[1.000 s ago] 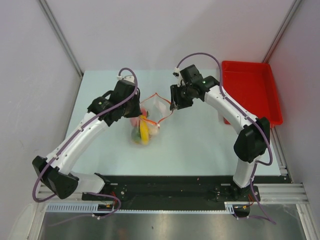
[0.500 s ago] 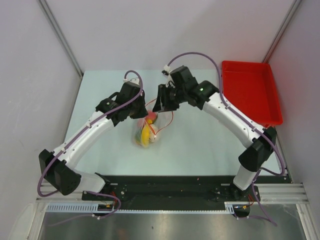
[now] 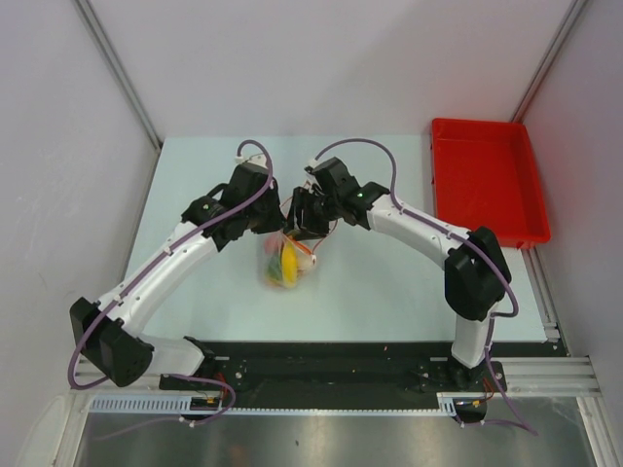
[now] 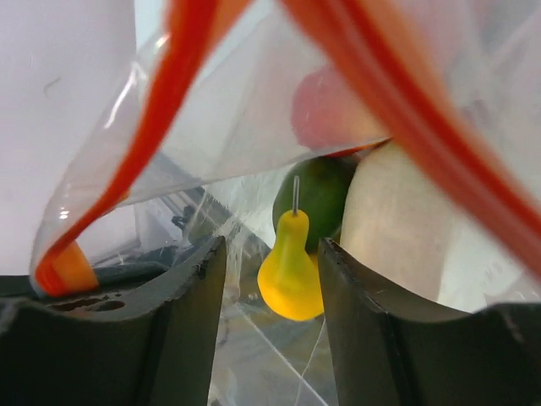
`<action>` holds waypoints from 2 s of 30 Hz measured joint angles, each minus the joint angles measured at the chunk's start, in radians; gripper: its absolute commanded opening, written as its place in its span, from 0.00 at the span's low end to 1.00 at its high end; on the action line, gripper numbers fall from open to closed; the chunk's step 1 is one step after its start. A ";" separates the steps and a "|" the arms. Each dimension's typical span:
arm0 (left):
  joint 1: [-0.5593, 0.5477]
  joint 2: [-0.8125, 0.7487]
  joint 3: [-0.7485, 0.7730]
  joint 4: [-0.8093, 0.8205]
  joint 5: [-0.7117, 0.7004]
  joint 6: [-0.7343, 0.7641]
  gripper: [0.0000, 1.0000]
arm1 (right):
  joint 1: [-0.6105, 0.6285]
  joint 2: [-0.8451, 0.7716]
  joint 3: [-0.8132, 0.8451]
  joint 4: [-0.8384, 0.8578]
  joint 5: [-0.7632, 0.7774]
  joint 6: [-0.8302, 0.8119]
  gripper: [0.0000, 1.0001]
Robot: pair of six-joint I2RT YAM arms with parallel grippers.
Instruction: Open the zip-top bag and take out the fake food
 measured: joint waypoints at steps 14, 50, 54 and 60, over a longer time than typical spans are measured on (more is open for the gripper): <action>0.002 -0.018 -0.029 0.007 -0.001 -0.001 0.00 | 0.058 0.039 0.021 -0.010 0.024 -0.024 0.19; 0.002 -0.095 -0.141 0.031 -0.016 0.002 0.00 | -0.901 -0.063 0.333 0.044 -0.056 -0.113 0.02; 0.002 -0.089 -0.141 0.031 -0.001 0.002 0.00 | -0.995 0.039 0.316 0.076 -0.031 -0.159 0.04; 0.002 -0.065 -0.135 0.031 0.005 0.004 0.00 | -1.074 0.137 0.132 0.156 -0.069 -0.166 0.08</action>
